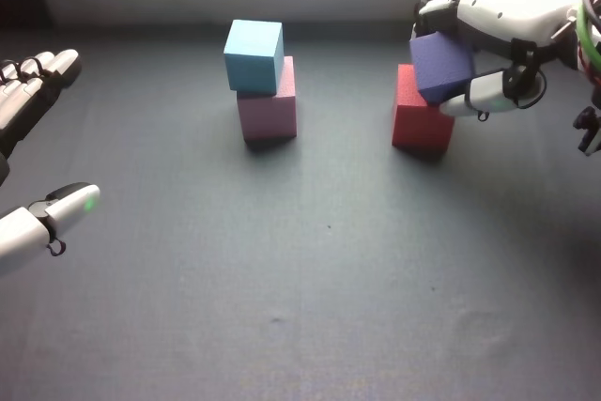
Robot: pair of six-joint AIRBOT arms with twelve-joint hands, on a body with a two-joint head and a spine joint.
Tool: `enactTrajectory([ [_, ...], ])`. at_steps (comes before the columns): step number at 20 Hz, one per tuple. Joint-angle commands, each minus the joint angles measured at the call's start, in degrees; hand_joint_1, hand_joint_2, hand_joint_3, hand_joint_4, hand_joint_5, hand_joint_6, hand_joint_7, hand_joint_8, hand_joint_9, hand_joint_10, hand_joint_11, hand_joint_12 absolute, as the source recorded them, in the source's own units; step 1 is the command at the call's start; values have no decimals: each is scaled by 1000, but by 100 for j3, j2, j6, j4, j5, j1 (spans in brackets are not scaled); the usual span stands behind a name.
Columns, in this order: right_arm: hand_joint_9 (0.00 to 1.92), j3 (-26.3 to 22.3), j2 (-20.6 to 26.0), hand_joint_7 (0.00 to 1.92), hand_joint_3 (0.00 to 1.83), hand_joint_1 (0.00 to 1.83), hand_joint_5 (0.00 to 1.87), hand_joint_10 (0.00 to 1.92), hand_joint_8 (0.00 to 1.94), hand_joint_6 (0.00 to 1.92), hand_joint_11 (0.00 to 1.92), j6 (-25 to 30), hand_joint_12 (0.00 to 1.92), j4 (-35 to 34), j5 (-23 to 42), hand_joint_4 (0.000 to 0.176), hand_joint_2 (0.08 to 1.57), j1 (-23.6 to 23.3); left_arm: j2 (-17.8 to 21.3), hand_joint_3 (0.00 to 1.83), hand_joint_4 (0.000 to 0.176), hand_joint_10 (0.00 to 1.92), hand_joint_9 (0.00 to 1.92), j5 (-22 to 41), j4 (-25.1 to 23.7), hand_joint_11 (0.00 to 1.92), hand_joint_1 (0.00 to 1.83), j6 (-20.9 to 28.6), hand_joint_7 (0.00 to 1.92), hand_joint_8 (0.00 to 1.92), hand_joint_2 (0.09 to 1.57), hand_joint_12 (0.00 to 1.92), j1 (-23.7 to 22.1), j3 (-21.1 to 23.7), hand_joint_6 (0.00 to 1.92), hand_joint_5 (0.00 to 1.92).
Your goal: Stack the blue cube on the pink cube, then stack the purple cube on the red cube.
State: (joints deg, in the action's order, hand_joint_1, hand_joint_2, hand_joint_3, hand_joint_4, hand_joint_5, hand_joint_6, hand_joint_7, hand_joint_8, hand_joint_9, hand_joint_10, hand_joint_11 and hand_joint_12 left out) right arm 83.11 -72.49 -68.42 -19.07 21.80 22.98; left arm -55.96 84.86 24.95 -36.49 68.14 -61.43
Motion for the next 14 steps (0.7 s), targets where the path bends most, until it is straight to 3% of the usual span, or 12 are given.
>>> enactTrajectory([
  [1, 470, 27, 19, 468, 0, 1197, 331, 1136, 860, 569, 118, -15, 1766, 15, 589, 0, 1282, -73, -8, 0, 62, 0, 0, 733, -1, 0, 698, 31, 0, 0, 1305, 0, -12, -40, 0, 0],
  [2, 392, 27, 20, 446, 0, 1153, 348, 1154, 484, 350, 141, -15, 1773, -1, 588, 0, 1291, -73, -8, 0, 74, 0, 0, 736, -1, 0, 699, 38, 0, 0, 1307, 0, -12, -41, 0, 0],
  [3, 205, 27, 20, 421, 0, 1076, 327, 1035, 112, 76, 15, -15, 1701, -15, 589, 0, 1309, -73, -10, 1, 84, 0, 0, 740, -1, 0, 705, 43, 0, 0, 1311, 0, -12, -42, 0, 0],
  [5, 174, 25, 21, 433, 0, 1061, 332, 1043, 62, 34, 2, -15, 1683, -30, 589, 0, 1310, -73, -9, 1, 80, 0, 0, 754, 0, 0, 705, 45, 0, 0, 1311, 0, -12, -39, 0, 0],
  [7, 126, 23, 22, 421, 1, 1050, 327, 1196, 35, 12, 0, -15, 1763, -41, 589, 0, 1326, -73, -8, 5, 77, 0, 0, 755, 0, 0, 693, 46, 0, 0, 1321, 0, -12, -39, 0, 0],
  [8, 97, 19, 22, 382, 1, 1008, 292, 1119, 13, 2, 0, -15, 1717, -44, 589, 0, 1334, -73, -8, 4, 64, 0, 0, 758, 0, 0, 721, 47, 0, 0, 1326, 0, -12, -38, 0, 0],
  [9, 97, 10, 22, 382, 1, 1008, 292, 1119, 13, 2, 0, -15, 1717, -44, 589, 0, 1334, -73, -8, 4, 64, 0, 0, 759, 0, 0, 721, 50, 0, 0, 1326, 0, -12, -36, 0, 0],
  [10, 87, -12, 22, 298, 0, 919, 213, 839, 0, 0, 0, -17, 1480, -44, 590, 0, 1344, -73, -6, 3, 65, 0, 0, 759, 0, 0, 719, 53, 0, 0, 1326, 0, -12, -35, 0, 0],
  [11, 87, -23, 23, 298, 0, 919, 213, 839, 0, 0, 0, -17, 1480, -44, 591, 0, 1344, -73, -5, 3, 65, 0, 0, 760, 1, 0, 719, 54, 0, 0, 1326, 0, -12, -33, 0, 0],
  [13, 98, -39, 23, 157, 0, 887, 87, 490, 0, 0, 0, -17, 1311, -44, 594, 5, 1332, -73, -5, 1, 72, 0, 0, 769, 9, 0, 715, 54, 0, 0, 1321, 0, -12, -30, 0, 0],
  [14, 41, -48, 24, 43, 0, 857, 47, 433, 0, 0, 0, -17, 1287, -44, 595, 15, 1323, -73, -5, 0, 63, 0, 0, 770, 10, 0, 724, 54, 0, 0, 1319, 0, -11, -27, 0, 0],
])
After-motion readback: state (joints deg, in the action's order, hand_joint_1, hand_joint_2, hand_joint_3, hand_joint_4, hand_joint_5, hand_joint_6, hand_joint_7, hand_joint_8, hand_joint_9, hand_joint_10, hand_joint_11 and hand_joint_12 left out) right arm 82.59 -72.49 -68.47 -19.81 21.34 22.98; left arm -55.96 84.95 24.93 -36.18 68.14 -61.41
